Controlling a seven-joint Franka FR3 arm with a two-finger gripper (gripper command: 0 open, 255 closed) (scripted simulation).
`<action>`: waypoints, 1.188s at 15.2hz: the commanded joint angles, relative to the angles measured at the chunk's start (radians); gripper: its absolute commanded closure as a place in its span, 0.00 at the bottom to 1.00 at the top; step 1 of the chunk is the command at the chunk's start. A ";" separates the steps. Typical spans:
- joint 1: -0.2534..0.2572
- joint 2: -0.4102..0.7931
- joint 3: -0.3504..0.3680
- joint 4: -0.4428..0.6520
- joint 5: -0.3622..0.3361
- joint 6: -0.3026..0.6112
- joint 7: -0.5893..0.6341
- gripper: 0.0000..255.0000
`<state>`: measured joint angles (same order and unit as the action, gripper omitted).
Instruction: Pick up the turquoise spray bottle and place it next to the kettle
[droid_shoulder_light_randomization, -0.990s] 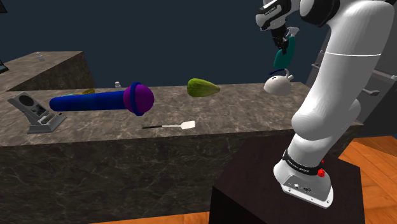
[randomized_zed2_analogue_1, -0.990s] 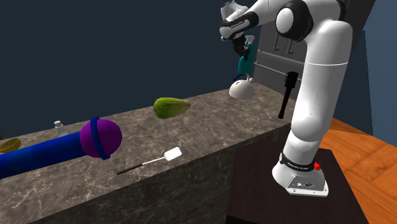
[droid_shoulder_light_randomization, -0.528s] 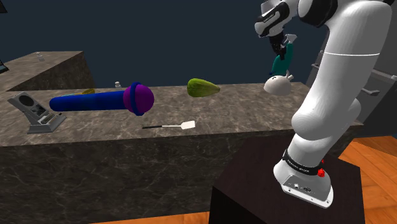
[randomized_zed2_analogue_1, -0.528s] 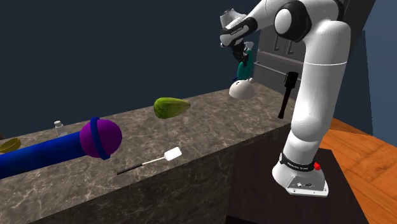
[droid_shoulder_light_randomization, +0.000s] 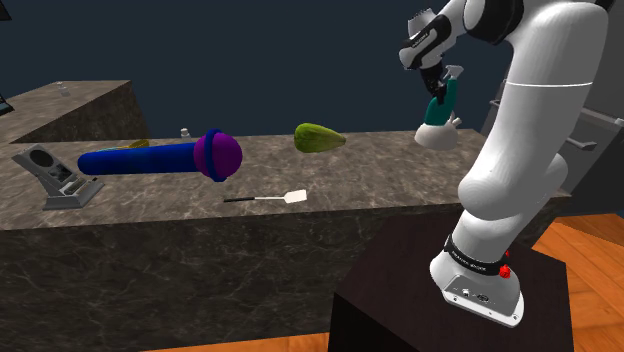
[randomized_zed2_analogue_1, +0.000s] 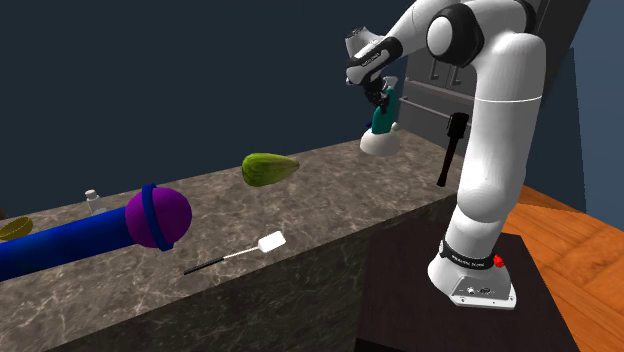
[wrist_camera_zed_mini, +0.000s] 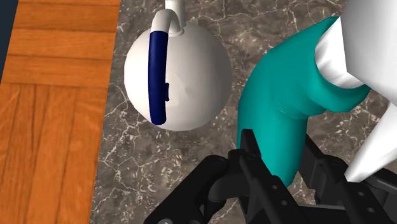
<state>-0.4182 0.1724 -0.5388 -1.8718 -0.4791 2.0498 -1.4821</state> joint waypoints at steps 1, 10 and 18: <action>-0.003 0.011 -0.001 -0.018 -0.001 0.028 0.010 1.00; -0.013 0.064 0.000 -0.077 -0.001 0.130 0.049 1.00; -0.024 0.124 0.003 -0.116 0.002 0.219 0.082 1.00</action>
<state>-0.4402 0.2890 -0.5359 -1.9836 -0.4773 2.2572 -1.4031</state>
